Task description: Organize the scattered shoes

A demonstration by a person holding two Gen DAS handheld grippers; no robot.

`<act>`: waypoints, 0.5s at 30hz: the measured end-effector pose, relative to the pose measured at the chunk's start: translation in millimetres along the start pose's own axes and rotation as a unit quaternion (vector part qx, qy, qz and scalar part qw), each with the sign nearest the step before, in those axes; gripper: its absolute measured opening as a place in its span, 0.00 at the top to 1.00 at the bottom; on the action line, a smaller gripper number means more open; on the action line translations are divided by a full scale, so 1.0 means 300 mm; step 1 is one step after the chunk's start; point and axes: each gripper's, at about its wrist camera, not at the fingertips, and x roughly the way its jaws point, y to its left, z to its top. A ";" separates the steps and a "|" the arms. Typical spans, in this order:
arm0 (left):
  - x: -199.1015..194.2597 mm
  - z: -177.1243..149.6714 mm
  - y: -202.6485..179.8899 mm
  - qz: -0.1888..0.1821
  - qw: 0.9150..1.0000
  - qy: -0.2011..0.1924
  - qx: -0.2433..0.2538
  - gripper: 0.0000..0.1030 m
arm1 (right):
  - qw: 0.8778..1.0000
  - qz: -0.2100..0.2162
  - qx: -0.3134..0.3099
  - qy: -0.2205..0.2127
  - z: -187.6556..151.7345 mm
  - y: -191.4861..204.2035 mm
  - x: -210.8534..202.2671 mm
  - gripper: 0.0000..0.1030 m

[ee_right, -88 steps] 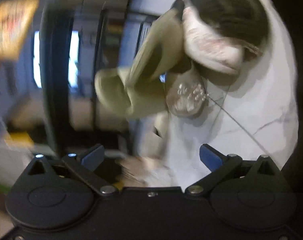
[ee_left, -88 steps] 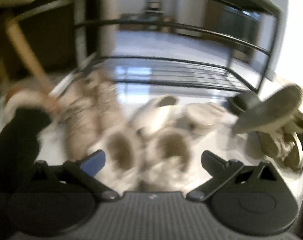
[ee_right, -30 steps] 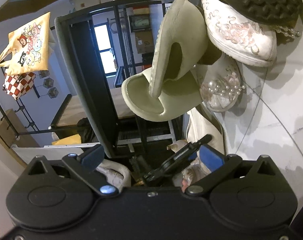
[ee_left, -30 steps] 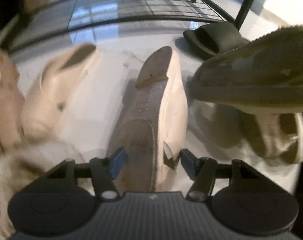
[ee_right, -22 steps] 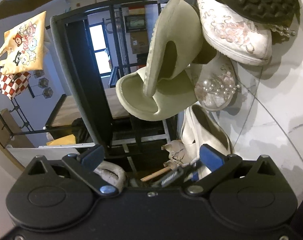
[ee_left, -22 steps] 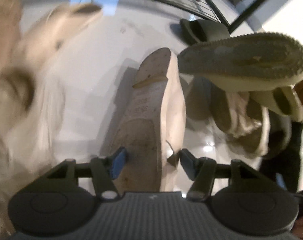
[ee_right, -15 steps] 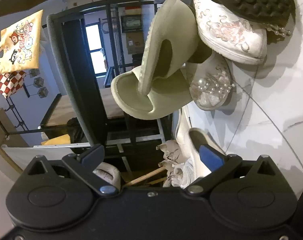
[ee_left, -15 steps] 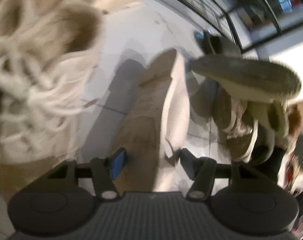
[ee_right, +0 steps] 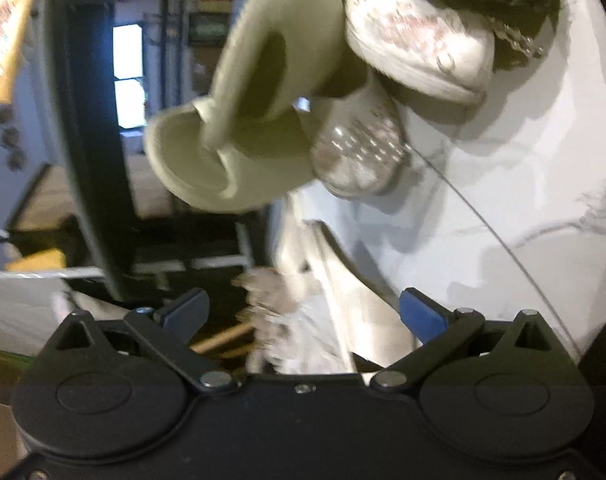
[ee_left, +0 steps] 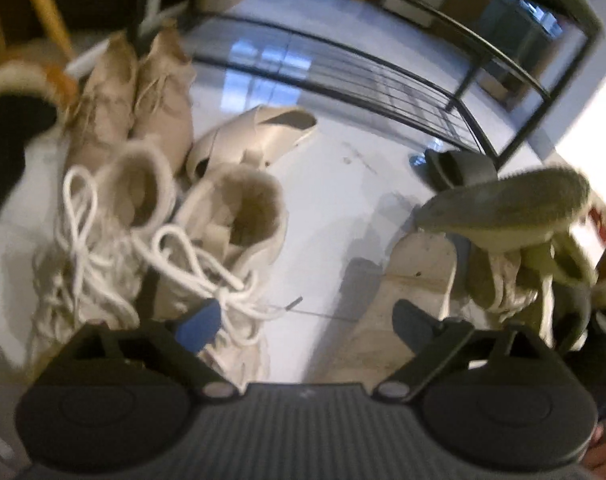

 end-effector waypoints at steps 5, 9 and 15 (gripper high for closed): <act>0.055 -0.088 -0.224 0.010 0.981 0.000 0.192 0.09 | 1.000 0.013 0.002 -0.012 -0.008 -0.001 -0.012 0.00; 0.128 -0.160 -0.349 0.027 0.960 0.005 0.280 0.08 | 0.999 0.031 0.008 -0.023 -0.006 -0.009 -0.033 0.00; 0.262 -0.157 -0.335 0.062 0.963 0.102 0.242 0.41 | 0.999 0.042 0.019 -0.022 0.014 -0.021 -0.037 0.00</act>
